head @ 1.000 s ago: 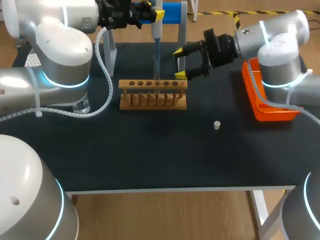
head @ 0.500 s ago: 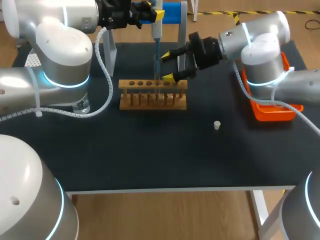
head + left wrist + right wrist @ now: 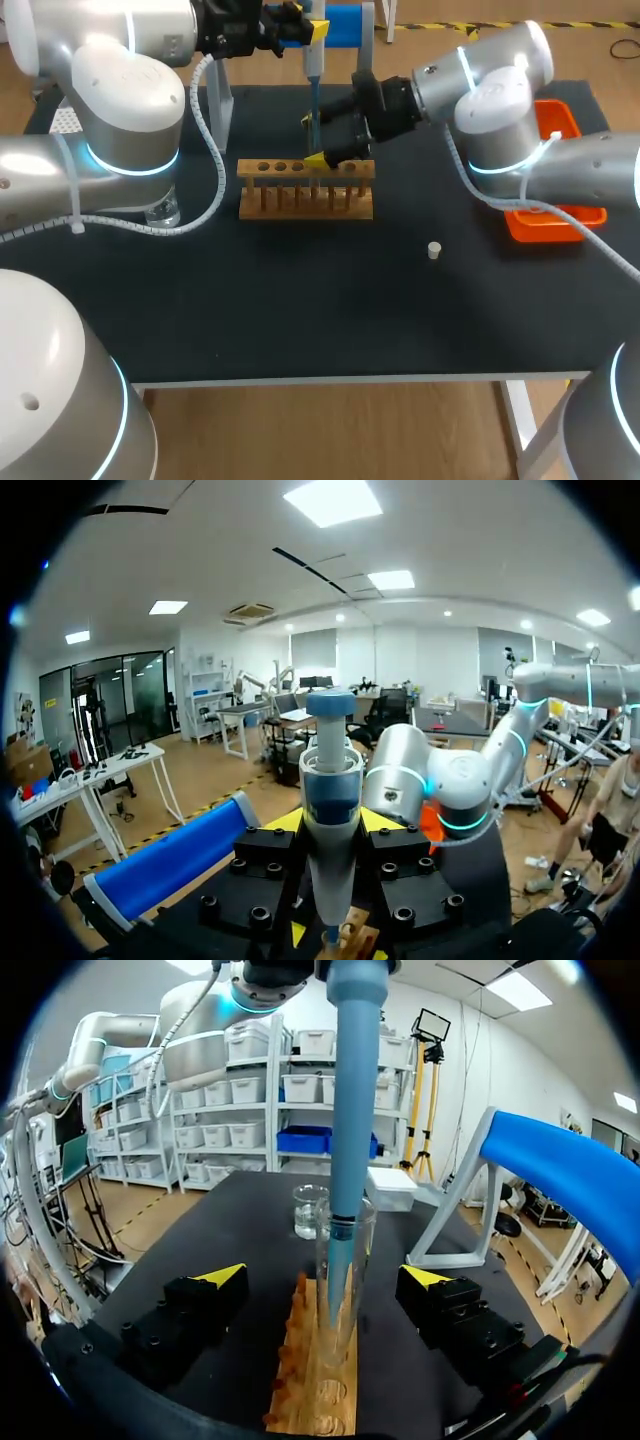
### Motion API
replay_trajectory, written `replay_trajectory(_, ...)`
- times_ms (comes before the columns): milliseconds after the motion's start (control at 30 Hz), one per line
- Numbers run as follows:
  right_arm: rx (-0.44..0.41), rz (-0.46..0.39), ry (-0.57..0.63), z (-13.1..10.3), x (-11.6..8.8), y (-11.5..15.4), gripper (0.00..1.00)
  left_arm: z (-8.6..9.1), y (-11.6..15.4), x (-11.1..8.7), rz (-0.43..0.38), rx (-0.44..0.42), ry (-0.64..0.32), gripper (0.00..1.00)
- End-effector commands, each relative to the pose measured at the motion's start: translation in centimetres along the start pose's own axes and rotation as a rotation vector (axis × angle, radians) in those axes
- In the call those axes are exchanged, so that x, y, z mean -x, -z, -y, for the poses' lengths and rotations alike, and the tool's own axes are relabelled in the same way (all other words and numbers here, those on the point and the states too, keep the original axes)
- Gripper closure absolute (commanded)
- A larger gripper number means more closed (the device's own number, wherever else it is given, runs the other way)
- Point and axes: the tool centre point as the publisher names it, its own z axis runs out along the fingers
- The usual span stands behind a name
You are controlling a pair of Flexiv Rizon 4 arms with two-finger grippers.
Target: Invert the test tube, pick up the pipette, mount the tip to pipette, aspirate from beaker and dispense into the tube, eject the tip, return the pipette, and cap with the stopper.
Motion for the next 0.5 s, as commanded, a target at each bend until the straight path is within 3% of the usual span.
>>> replay_trajectory(33, -0.027, 0.013, -0.001, -0.17, 0.04, -0.67, 0.00, -0.07, 0.02, 0.02, -0.001, -0.004, 0.000, 1.00)
replay_trajectory(500, -0.069, 0.042, -0.001, 0.17, 0.15, -1.35, 0.00, -0.07, 0.02, 0.02, -0.001, -0.004, 0.000, 1.00)
